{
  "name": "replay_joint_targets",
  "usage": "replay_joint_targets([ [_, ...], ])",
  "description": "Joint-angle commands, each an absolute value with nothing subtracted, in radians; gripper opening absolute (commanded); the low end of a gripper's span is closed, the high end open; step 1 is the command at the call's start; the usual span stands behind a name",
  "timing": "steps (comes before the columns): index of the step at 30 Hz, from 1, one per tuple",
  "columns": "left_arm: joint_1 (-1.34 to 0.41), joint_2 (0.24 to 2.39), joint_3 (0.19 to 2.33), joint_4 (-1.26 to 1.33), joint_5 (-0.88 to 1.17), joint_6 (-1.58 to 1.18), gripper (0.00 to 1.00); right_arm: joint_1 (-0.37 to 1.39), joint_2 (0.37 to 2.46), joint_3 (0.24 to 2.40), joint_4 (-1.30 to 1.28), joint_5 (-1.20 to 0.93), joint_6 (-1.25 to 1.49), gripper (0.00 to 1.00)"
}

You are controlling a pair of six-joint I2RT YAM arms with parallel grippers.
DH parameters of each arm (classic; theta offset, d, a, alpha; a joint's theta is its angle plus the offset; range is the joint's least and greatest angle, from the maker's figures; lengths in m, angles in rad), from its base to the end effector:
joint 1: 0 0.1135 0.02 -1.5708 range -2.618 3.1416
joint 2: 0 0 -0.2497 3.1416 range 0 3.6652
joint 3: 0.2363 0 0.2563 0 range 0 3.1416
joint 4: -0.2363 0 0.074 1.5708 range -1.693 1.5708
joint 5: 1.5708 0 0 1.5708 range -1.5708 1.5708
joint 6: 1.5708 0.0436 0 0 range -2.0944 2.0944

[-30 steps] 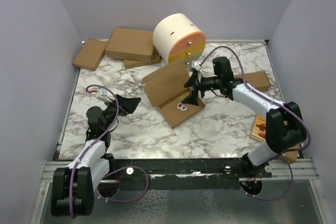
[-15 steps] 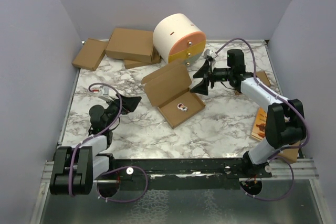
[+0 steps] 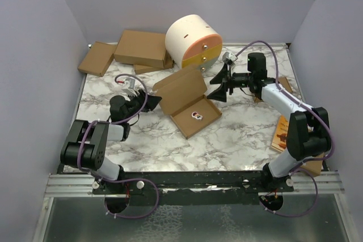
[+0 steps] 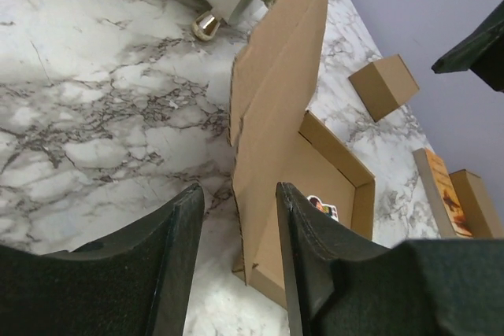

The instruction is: Fold the paper box

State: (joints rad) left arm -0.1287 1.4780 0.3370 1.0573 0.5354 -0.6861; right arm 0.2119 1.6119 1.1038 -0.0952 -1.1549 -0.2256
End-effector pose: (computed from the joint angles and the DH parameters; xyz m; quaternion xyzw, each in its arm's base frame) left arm 0.2613 -0.0562 0.1513 -0.0231 0.7317 -0.4374 0.5222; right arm 0.3363 0.1131 0.2422 -0.4088 0.6690 0.4806 0.3930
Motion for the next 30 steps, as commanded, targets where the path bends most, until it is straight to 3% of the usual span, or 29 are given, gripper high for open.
replay_joint_targets([
  [1, -0.13, 1.545, 0.407, 1.095, 0.573, -0.626, 0.41, 0.194, 1.612, 1.1, -0.068, -1.19, -0.211, 0.99],
  [7, -0.13, 1.581, 0.439, 1.103, 0.605, -0.618, 0.23, 0.19, 1.622, 1.104, -0.072, -1.179, -0.212, 0.99],
  [11, -0.13, 1.604, 0.457, 1.107, 0.645, -0.58, 0.0, 0.183, 1.645, 1.116, -0.073, -1.165, -0.192, 0.99],
  [17, -0.13, 1.556, 0.426, 1.156, 0.742, -0.48, 0.0, 0.114, 1.745, 1.193, -0.162, -1.253, -0.196, 0.88],
  [30, -0.16, 1.557, 0.442, 1.264, 0.951, -0.487, 0.0, 0.086, 1.756, 1.224, -0.285, -1.16, -0.375, 0.86],
])
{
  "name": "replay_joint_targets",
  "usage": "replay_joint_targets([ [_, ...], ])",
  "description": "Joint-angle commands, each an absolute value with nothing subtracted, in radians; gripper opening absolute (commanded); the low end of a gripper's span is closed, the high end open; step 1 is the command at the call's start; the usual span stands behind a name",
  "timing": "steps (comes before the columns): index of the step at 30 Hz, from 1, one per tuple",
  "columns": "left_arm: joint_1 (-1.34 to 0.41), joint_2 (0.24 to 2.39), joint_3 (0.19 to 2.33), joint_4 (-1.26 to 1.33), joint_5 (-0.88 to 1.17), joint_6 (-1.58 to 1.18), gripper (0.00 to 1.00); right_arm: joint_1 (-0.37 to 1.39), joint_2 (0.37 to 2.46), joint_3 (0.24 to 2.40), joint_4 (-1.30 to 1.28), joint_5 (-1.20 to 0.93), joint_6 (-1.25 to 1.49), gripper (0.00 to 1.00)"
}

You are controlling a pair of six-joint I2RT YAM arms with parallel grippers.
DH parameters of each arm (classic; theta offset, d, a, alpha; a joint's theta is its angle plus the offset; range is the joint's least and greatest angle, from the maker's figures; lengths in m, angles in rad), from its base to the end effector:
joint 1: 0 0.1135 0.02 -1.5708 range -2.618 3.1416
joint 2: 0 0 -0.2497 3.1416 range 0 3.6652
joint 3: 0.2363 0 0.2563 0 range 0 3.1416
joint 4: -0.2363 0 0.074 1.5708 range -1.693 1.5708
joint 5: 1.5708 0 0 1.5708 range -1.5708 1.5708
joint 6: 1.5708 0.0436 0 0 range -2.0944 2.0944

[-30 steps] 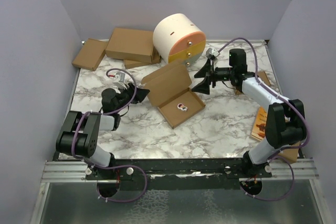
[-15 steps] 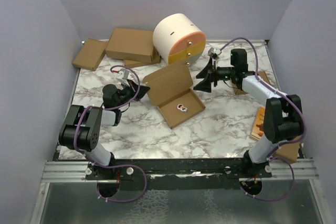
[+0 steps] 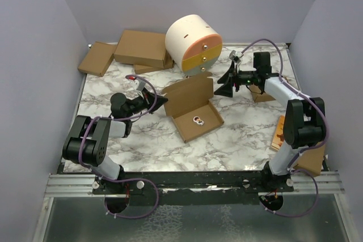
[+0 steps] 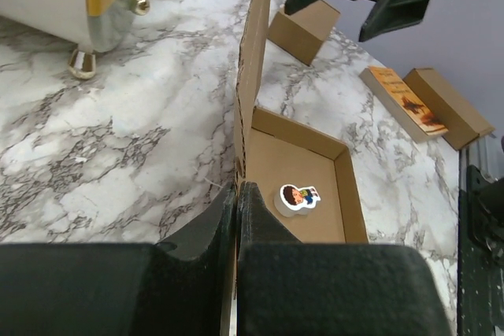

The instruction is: Fold the paper box

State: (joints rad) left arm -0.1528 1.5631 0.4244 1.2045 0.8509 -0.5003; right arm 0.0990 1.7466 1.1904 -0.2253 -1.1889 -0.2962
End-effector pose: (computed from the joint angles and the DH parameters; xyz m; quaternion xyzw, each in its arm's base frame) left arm 0.2712 -0.0749 0.1688 0.1891 0.6652 -0.4805 0.5393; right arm 0.3652 0.0769 0.2152 -0.3613 0.7076 0.4831 0.3679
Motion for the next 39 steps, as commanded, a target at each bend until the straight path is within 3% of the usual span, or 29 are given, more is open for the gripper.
replay_joint_targets([
  [1, -0.162, 1.556, 0.443, 1.266, 0.957, -0.489, 0.0, 0.086, 1.758, 1.225, -0.285, -1.155, -0.377, 0.86],
  [14, -0.173, 1.601, 0.444, 1.423, 1.061, -0.59, 0.0, 0.072, 1.807, 1.241, -0.302, -1.139, -0.396, 0.83],
  [19, -0.175, 1.621, 0.448, 1.457, 1.071, -0.615, 0.0, 0.071, 1.805, 1.24, -0.324, -1.176, -0.428, 0.76],
  [27, -0.175, 1.611, 0.45, 1.422, 1.062, -0.597, 0.0, 0.071, 1.792, 1.24, -0.382, -1.219, -0.507, 0.52],
  [35, -0.176, 1.595, 0.454, 1.364, 1.031, -0.57, 0.0, 0.071, 1.771, 1.231, -0.394, -1.221, -0.535, 0.16],
  [39, -0.18, 1.554, 0.454, 1.281, 0.955, -0.527, 0.0, 0.071, 1.746, 1.213, -0.374, -1.238, -0.524, 0.05],
])
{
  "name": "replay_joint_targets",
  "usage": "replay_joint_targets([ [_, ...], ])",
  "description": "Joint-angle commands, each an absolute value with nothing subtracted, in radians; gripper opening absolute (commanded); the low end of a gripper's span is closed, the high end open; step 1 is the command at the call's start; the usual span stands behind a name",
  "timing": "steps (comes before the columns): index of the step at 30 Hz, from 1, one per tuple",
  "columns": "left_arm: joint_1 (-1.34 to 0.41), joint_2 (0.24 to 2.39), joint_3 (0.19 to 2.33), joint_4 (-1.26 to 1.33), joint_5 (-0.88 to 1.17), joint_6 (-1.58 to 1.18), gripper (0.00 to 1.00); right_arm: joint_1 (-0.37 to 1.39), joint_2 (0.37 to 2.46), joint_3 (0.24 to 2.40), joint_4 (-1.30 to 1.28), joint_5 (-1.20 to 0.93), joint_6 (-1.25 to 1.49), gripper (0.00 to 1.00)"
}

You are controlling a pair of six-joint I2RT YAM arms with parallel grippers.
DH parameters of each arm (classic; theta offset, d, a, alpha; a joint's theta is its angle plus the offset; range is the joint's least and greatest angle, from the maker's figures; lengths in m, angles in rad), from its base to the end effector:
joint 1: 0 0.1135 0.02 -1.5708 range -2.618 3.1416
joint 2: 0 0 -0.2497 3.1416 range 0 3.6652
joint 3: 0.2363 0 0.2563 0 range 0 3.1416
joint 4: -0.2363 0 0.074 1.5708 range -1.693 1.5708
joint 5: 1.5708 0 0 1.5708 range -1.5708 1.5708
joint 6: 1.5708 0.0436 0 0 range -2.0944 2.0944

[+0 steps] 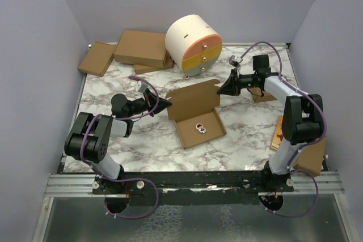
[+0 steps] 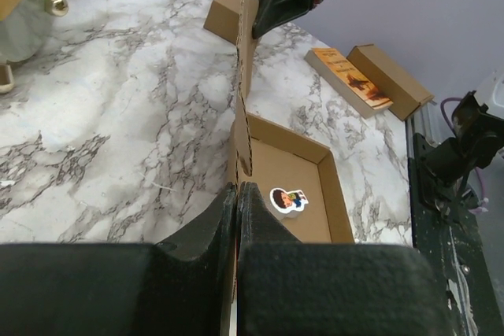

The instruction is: Fold the paper box

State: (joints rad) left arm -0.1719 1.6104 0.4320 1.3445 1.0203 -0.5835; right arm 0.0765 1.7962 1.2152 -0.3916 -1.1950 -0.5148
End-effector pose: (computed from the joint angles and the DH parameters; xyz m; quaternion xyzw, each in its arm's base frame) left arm 0.2657 -0.0838 0.1717 0.2497 0.6280 -0.5389 0.5028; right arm 0.3635 0.0685 0.1959 -0.3888 0.7075 0.4718 0.3547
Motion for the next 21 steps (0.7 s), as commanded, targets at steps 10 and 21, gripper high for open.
replay_joint_targets([
  [10, -0.26, 1.38, 0.509, 0.91, 0.545, -0.314, 0.0, 0.08, 1.589, 1.037, -0.061, -1.217, -0.348, 0.01],
  [21, -0.448, 1.387, 0.523, 0.912, 0.118, -0.164, 0.0, 0.275, 1.507, 0.846, 0.334, -0.745, -0.084, 0.01],
])
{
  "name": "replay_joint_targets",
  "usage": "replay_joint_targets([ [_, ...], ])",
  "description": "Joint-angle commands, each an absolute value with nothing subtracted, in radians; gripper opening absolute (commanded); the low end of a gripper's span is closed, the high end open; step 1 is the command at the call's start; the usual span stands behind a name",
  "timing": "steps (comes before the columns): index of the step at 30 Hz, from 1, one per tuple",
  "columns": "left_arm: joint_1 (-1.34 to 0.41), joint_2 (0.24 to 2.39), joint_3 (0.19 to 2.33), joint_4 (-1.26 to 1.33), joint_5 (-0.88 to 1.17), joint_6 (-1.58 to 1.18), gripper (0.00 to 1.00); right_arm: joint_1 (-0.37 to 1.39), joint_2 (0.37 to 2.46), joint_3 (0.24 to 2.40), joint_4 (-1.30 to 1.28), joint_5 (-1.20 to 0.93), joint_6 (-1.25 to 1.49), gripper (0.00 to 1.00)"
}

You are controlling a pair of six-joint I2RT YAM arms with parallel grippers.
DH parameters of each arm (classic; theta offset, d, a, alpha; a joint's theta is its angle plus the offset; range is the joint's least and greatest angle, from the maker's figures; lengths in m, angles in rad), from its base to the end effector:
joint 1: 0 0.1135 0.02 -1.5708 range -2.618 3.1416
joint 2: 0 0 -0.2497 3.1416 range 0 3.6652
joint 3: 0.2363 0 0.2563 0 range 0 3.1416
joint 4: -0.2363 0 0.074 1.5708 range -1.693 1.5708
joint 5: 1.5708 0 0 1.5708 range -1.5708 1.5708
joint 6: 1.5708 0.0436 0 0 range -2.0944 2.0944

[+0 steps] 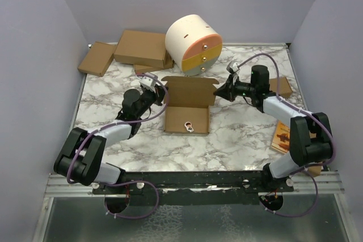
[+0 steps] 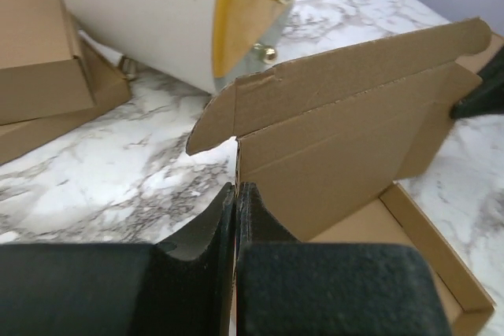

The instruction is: Fold the paper box

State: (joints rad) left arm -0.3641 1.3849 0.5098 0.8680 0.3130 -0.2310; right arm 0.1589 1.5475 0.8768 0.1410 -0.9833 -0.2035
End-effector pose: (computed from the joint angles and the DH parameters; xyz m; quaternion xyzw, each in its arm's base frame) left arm 0.2710 -0.1176 0.2053 0.1562 0.6921 -0.3098 0.6330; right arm 0.3215 0.0883 0.2057 -0.3688 0.7100 0.3997 0.4475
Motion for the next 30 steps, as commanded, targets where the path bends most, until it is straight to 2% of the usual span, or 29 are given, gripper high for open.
replay_joint_targets([
  [1, -0.46, 1.388, 0.516, 0.927, 0.08, -0.16, 0.0, 0.292, 1.503, 0.839, 0.352, -0.689, -0.059, 0.01],
  [7, -0.507, 1.377, 0.469, 0.999, -0.078, -0.181, 0.0, 0.364, 1.502, 0.803, 0.48, -0.367, 0.07, 0.01],
  [15, -0.525, 1.412, 0.466, 1.071, -0.177, -0.159, 0.0, 0.591, 1.555, 0.789, 0.679, 0.024, 0.04, 0.01],
  [30, -0.577, 1.495, 0.29, 1.457, -0.298, -0.03, 0.0, 0.648, 1.566, 0.594, 0.932, -0.012, 0.118, 0.01],
])
